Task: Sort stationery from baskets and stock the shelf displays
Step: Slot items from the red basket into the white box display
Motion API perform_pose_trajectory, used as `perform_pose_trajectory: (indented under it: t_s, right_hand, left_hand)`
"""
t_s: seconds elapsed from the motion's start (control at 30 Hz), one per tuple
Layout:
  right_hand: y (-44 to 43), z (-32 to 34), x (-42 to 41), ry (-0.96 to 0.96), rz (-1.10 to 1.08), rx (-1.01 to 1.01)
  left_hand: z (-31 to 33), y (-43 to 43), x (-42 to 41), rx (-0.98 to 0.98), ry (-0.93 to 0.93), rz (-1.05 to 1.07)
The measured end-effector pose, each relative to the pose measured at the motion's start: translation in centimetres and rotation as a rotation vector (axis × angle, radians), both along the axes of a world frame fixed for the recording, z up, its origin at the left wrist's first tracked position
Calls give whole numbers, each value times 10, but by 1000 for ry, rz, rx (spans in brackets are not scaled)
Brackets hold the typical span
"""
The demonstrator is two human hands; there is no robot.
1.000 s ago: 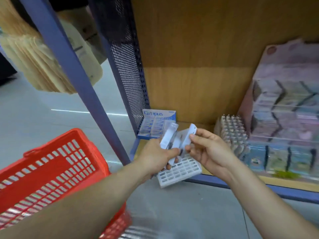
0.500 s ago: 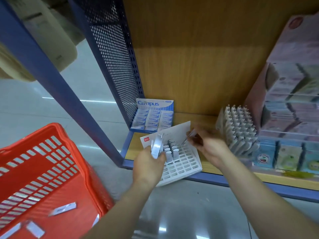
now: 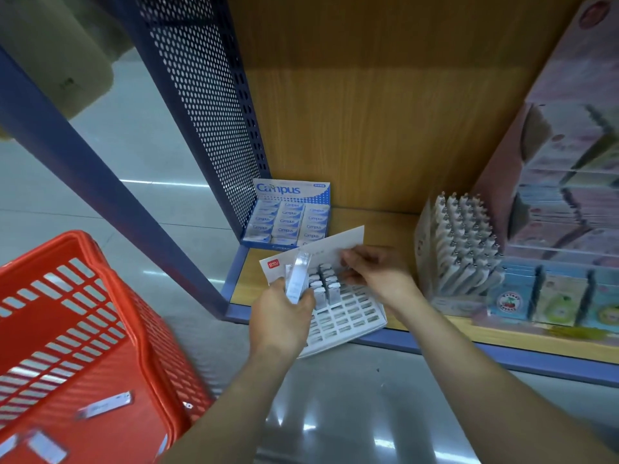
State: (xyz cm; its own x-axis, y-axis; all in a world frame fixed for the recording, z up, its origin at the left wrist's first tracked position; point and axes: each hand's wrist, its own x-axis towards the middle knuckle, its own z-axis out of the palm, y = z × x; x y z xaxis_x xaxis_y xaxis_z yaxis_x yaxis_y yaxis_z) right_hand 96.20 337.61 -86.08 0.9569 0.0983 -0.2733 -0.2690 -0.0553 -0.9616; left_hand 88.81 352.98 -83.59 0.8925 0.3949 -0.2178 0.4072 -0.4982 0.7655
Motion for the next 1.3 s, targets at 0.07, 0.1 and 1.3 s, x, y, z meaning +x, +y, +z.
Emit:
perform_pose_trajectory:
  t_s: [0.07,0.1,1.3]
  right_hand:
    - [-2,2,0,11,1,26]
    - [-3,2,1,13,12,14]
    - [-17,2,11,-588,237,-663]
  left_hand:
    - [-1,0,-1,1,-3,1]
    - [-1,1,-1,-3,-7,1]
    - [-1,3,-3,-43,-27,12]
